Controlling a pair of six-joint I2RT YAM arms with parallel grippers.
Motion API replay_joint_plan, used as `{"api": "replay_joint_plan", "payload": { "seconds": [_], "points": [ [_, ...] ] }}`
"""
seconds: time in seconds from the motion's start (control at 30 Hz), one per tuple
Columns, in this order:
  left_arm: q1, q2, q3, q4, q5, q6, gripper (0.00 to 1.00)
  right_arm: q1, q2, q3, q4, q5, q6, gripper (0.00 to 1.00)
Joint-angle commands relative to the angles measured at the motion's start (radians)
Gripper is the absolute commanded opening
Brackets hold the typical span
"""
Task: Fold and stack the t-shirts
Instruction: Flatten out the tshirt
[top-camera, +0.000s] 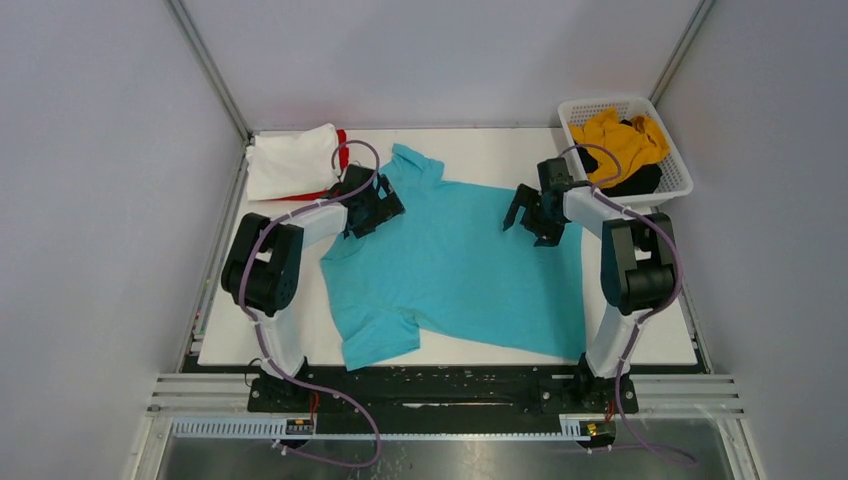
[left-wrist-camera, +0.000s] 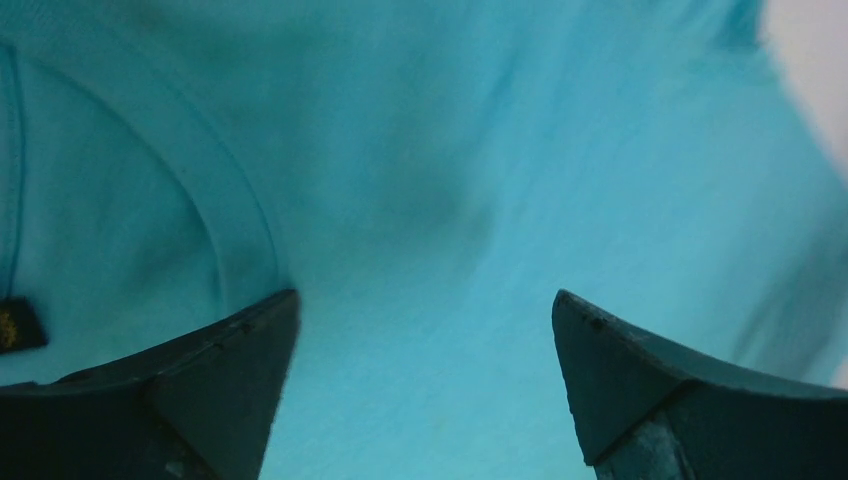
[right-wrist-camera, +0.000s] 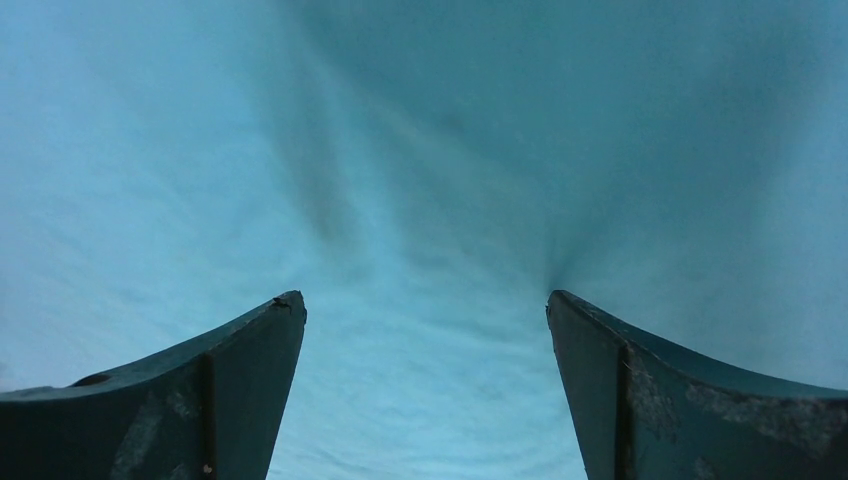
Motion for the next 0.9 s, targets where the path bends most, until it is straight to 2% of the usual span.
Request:
{"api": "replay_joint_plan", "payload": {
  "seconds": [0.0, 0.13, 0.27, 0.33, 0.43, 0.57, 0.63, 0.73, 0.87],
  "points": [
    [0.057, 0.085, 0.085, -0.013, 0.038, -0.039, 0.99, 0.006, 0.092, 0.18, -0.087, -0.032, -0.032, 1.0],
    [0.087, 0.151, 0.162, -0.06, 0.044, -0.051, 0.99, 0.006, 0.209, 0.366, -0.186, -0.033, -0.07, 0.99],
    [0.116, 0.178, 0.173, -0.032, 0.074, -0.075, 0.99, 0.007, 0.309, 0.513, -0.21, -0.082, -0.11, 0.99],
    [0.126, 0.187, 0.185, -0.034, 0.091, -0.072, 0.99, 0.007, 0.35, 0.597, -0.267, -0.115, -0.232, 0.99],
    [0.129, 0.196, 0.2, -0.053, 0.095, -0.061, 0.99, 0.009, 0.343, 0.711, -0.374, -0.107, -0.558, 0.99],
    [0.129, 0.175, 0.171, -0.027, 0.098, -0.068, 0.99, 0.012, 0.187, 0.552, -0.2, -0.266, -1.085, 1.0],
    [0.129, 0.162, 0.163, -0.021, 0.091, -0.067, 0.99, 0.018, 0.119, 0.483, -0.19, -0.299, -1.275, 0.99],
    [0.129, 0.148, 0.162, -0.033, 0.091, -0.06, 0.99, 0.021, 0.058, 0.376, -0.222, -0.334, -1.52, 1.0],
    [0.129, 0.13, 0.161, -0.052, 0.092, -0.046, 0.99, 0.032, 0.085, 0.324, -0.212, -0.237, -1.684, 0.99]
  ]
}}
